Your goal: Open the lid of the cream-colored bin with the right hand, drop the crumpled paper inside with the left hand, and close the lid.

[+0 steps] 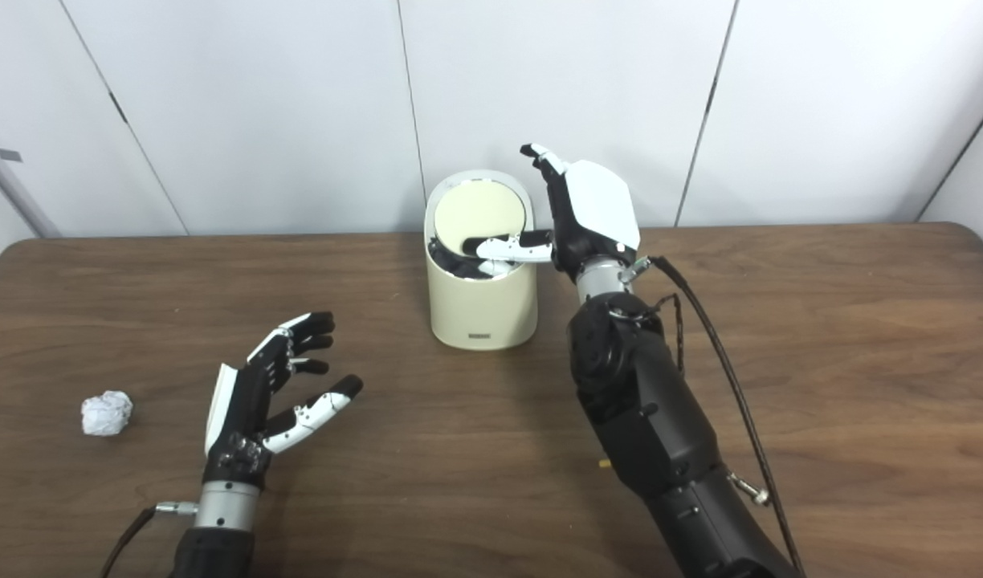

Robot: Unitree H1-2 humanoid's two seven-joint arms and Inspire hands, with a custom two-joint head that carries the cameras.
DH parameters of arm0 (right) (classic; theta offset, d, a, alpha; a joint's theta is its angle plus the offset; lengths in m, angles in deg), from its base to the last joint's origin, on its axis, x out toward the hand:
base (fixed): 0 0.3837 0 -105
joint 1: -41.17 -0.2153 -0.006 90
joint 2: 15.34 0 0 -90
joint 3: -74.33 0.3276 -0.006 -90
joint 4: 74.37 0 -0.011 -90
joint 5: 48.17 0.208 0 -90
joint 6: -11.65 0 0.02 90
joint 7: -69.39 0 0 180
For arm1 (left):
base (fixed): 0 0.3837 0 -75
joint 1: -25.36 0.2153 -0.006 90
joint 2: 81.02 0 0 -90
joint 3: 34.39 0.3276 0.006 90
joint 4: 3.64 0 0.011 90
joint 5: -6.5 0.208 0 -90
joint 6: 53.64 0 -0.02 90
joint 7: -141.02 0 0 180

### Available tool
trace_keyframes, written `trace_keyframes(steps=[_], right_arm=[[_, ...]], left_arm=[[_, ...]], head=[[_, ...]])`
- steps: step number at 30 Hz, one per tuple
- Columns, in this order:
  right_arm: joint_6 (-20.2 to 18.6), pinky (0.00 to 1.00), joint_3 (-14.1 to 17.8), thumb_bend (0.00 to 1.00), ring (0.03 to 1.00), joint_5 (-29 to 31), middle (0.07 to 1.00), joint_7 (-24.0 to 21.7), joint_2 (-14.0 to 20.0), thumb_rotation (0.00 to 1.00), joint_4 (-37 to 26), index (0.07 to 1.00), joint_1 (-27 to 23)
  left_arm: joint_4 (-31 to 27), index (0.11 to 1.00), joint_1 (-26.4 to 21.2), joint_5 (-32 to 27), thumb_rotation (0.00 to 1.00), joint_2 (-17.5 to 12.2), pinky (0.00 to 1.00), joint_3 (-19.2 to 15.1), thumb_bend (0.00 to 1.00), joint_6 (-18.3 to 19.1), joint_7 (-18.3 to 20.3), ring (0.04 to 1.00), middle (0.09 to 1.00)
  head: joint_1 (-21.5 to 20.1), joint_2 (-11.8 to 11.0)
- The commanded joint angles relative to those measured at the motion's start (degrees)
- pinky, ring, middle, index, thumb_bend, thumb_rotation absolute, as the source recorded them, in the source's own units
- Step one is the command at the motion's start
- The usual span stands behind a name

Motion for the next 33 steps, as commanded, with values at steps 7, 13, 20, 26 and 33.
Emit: trace_keyframes(steps=[7, 13, 20, 26, 33], right_arm=[[-0.1, 0.72, -0.2, 0.97, 0.830, -1.5, 0.854, 1.1, 0.5, 0.36, 0.5, 0.860, -2.9], [0.1, 0.72, -0.6, 0.90, 0.826, -1.6, 0.853, 1.2, 0.9, 0.27, 0.5, 0.855, -2.8], [0.4, 0.72, 0.2, 0.96, 0.831, 0.1, 0.857, 1.3, 0.5, 0.46, 0.0, 0.862, -2.6], [0.8, 0.73, 0.7, 0.95, 0.836, 1.3, 0.862, 0.5, 0.5, 0.79, -1.2, 0.876, -2.2], [1.6, 0.74, 0.9, 0.92, 0.825, 2.0, 0.854, 0.4, 0.7, 0.91, -1.6, 0.869, -1.8]], left_arm=[[-1.2, 0.783, -0.4, -0.7, 0.36, 0.0, 0.64, -0.1, 0.78, -1.1, -0.4, 0.763, 0.785], [-1.4, 0.775, -0.4, 0.1, 0.37, -0.2, 0.62, -0.1, 0.78, -1.4, -0.7, 0.749, 0.780], [-1.2, 0.778, -0.4, 0.0, 0.37, -0.3, 0.63, -0.1, 0.77, -1.5, -0.6, 0.754, 0.783], [-0.7, 0.778, -0.5, -0.5, 0.36, -0.3, 0.63, -0.1, 0.78, -2.0, -0.6, 0.758, 0.784], [-0.3, 0.779, -0.5, -0.4, 0.35, -0.5, 0.63, -0.1, 0.77, -2.2, -0.6, 0.757, 0.784]], head=[[-0.2, 0.0], [-0.4, 0.0], [-0.4, -0.2], [-0.5, -0.3], [-0.5, -0.5]])
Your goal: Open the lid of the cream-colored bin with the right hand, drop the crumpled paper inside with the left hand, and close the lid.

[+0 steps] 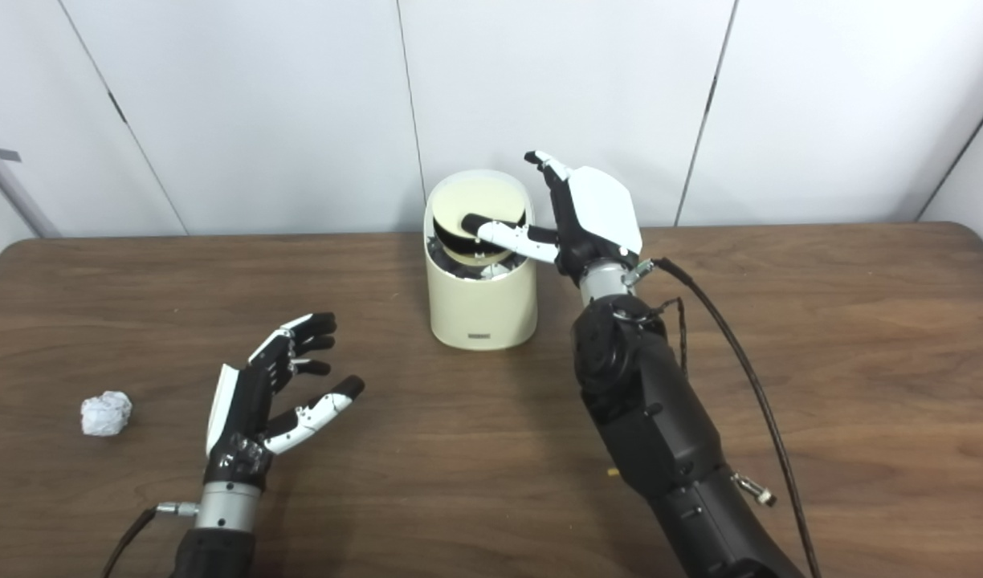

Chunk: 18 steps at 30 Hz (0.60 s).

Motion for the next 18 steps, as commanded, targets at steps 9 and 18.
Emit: trace_keyframes(steps=[9, 18], right_arm=[[3.1, 0.68, 1.4, 0.96, 0.801, 4.0, 0.845, -0.2, 0.6, 0.99, -2.8, 0.866, -1.4], [11.5, 0.67, 4.9, 1.00, 0.806, 17.2, 0.857, -4.6, 1.5, 0.96, -5.6, 0.858, 1.5]], left_arm=[[0.1, 0.780, -0.8, -0.8, 0.36, -0.7, 0.64, -0.1, 0.78, -2.1, -0.4, 0.758, 0.786], [0.3, 0.777, -0.8, -0.5, 0.36, -1.0, 0.63, 0.0, 0.78, -2.4, -0.7, 0.755, 0.785]], head=[[-0.1, -0.2], [0.1, -0.4]])
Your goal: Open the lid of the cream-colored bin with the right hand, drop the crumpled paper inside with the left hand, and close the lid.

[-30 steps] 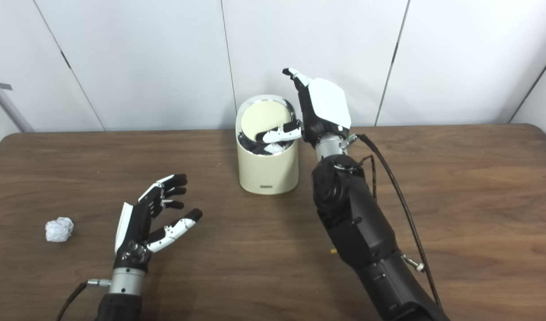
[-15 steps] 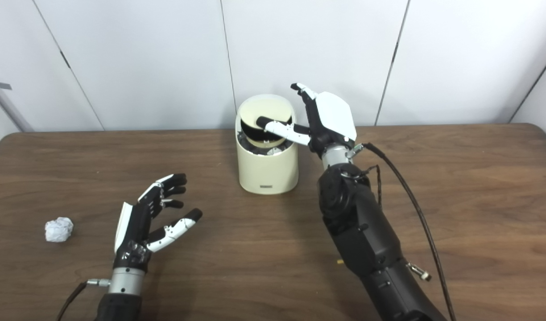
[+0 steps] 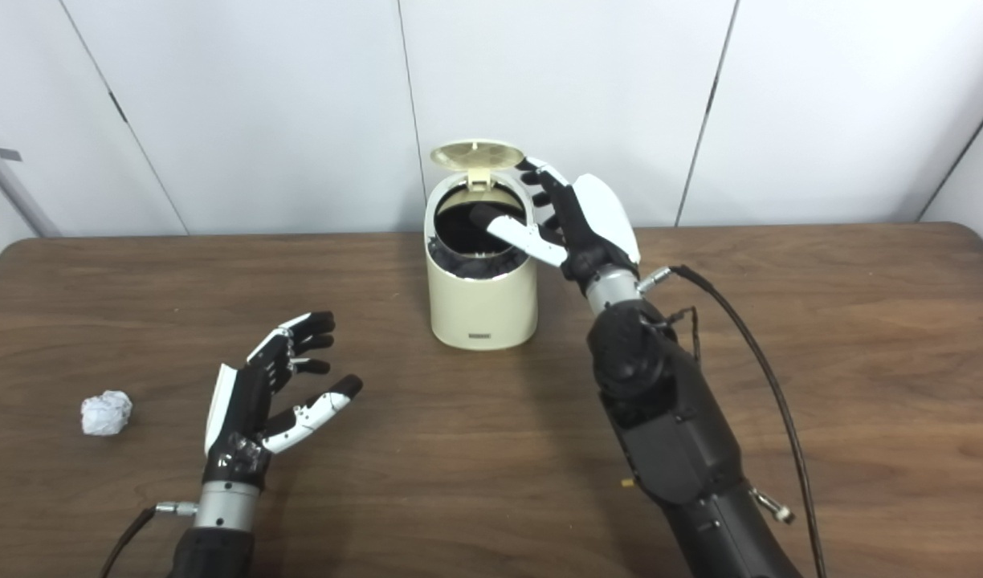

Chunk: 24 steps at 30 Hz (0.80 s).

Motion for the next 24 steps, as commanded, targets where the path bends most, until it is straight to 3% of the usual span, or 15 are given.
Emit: trace_keyframes(steps=[1, 8, 18, 24], right_arm=[[4.5, 0.68, 1.0, 1.00, 0.808, 1.8, 0.856, 0.2, 0.7, 0.96, -2.3, 0.857, -1.4], [10.9, 0.73, 2.8, 1.00, 0.837, 5.4, 0.870, 1.4, 1.1, 0.90, -5.5, 0.876, 2.1], [15.7, 0.81, 6.5, 1.00, 0.881, 8.2, 0.884, 1.4, 2.6, 0.88, -13.3, 0.896, 11.5], [18.1, 0.83, 8.3, 1.00, 0.902, 8.4, 0.897, 2.1, 3.7, 0.85, -14.6, 0.902, 18.2]], left_arm=[[0.5, 0.776, -0.8, 0.5, 0.36, -0.7, 0.63, -0.1, 0.78, -2.6, -0.8, 0.754, 0.784], [0.5, 0.779, -0.7, 0.1, 0.35, -0.9, 0.64, -0.2, 0.79, -2.3, -0.7, 0.761, 0.789], [-0.1, 0.779, -0.4, -0.2, 0.36, -1.2, 0.64, -0.4, 0.78, -2.3, -0.5, 0.760, 0.787], [-0.2, 0.779, -0.2, -1.2, 0.35, -1.3, 0.65, -0.7, 0.77, -2.1, -0.3, 0.765, 0.786]], head=[[0.0, 0.1], [0.2, 0.0], [0.1, 0.2], [0.1, 0.1]])
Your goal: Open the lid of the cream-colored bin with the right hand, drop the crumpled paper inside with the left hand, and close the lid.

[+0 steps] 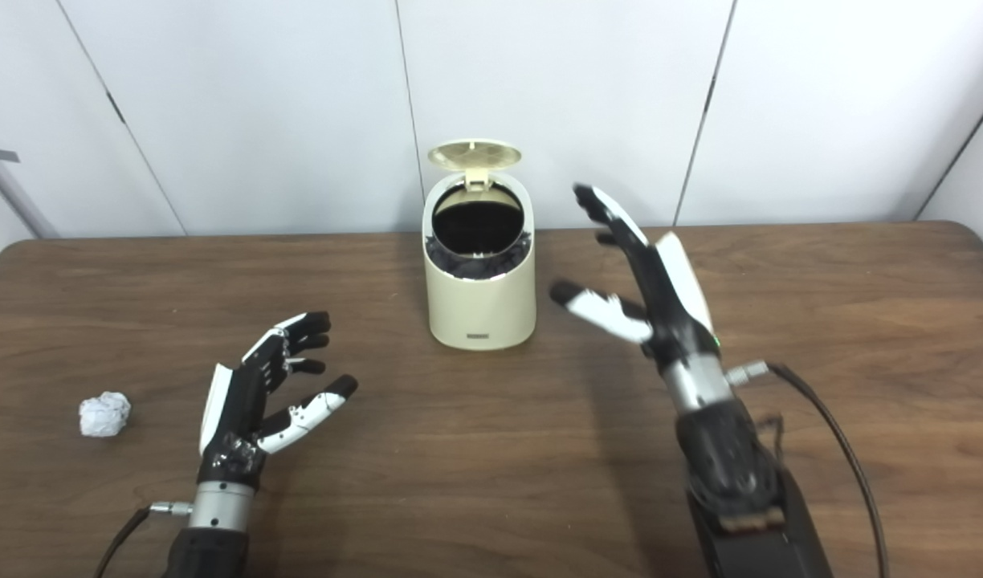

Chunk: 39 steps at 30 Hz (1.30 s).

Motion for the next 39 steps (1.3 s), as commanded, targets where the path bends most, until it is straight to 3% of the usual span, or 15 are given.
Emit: trace_keyframes(steps=[1, 13, 21, 28, 34, 36, 37, 39], right_arm=[[3.3, 0.84, 0.9, 1.00, 0.908, -0.6, 0.902, 1.6, 0.6, 0.86, -2.3, 0.911, 0.1], [12.2, 0.90, 3.7, 1.00, 0.927, -1.2, 0.931, 5.5, 1.8, 0.87, 1.0, 0.937, 8.5], [13.2, 0.85, 3.6, 0.96, 0.906, -3.3, 0.916, 6.6, 0.4, 0.85, 0.3, 0.930, 12.8], [14.5, 0.84, 3.7, 0.93, 0.899, -3.0, 0.914, 7.9, -0.3, 0.82, 1.5, 0.920, 13.4], [15.1, 0.84, 4.0, 0.90, 0.899, -3.1, 0.913, 8.3, -0.4, 0.82, 2.2, 0.920, 13.3], [15.5, 0.84, 4.1, 0.90, 0.900, -2.7, 0.914, 8.3, -0.4, 0.81, 2.3, 0.921, 13.3], [15.5, 0.85, 4.2, 0.89, 0.902, -2.6, 0.915, 8.3, -0.4, 0.81, 2.2, 0.923, 13.4], [15.2, 0.84, 4.3, 0.90, 0.898, -2.9, 0.913, 8.4, -0.3, 0.81, 2.1, 0.922, 13.4]], left_arm=[[-0.5, 0.779, -0.2, -0.7, 0.35, -0.6, 0.65, -0.4, 0.78, -1.7, -0.3, 0.765, 0.786], [0.0, 0.791, -0.2, -1.5, 0.34, -1.8, 0.66, -0.9, 0.77, -1.7, 0.4, 0.771, 0.795], [0.3, 0.785, -0.2, -1.0, 0.35, -2.4, 0.64, -1.0, 0.76, -2.3, -0.1, 0.762, 0.789], [-1.1, 0.786, 0.1, -0.9, 0.33, -2.5, 0.66, -1.2, 0.76, -1.2, 0.1, 0.773, 0.791], [-6.1, 0.774, 0.4, 4.7, 0.30, -2.4, 0.61, -2.0, 0.82, 0.8, -1.7, 0.759, 0.777], [-8.5, 0.762, 0.4, 9.0, 0.27, -2.5, 0.59, -2.2, 0.83, 1.9, -2.4, 0.730, 0.756], [-9.7, 0.748, 0.4, 11.5, 0.20, -2.9, 0.57, -2.2, 0.86, 2.4, -2.7, 0.704, 0.738], [-13.1, 0.734, 0.9, 16.7, 0.19, -4.4, 0.54, -2.4, 0.87, 4.1, -2.3, 0.673, 0.713]], head=[[-0.1, 0.0], [-0.6, -0.2], [-1.2, -0.4], [-0.6, -0.2], [0.0, -0.3], [0.3, -0.1], [0.5, -0.1], [0.9, 0.0]])
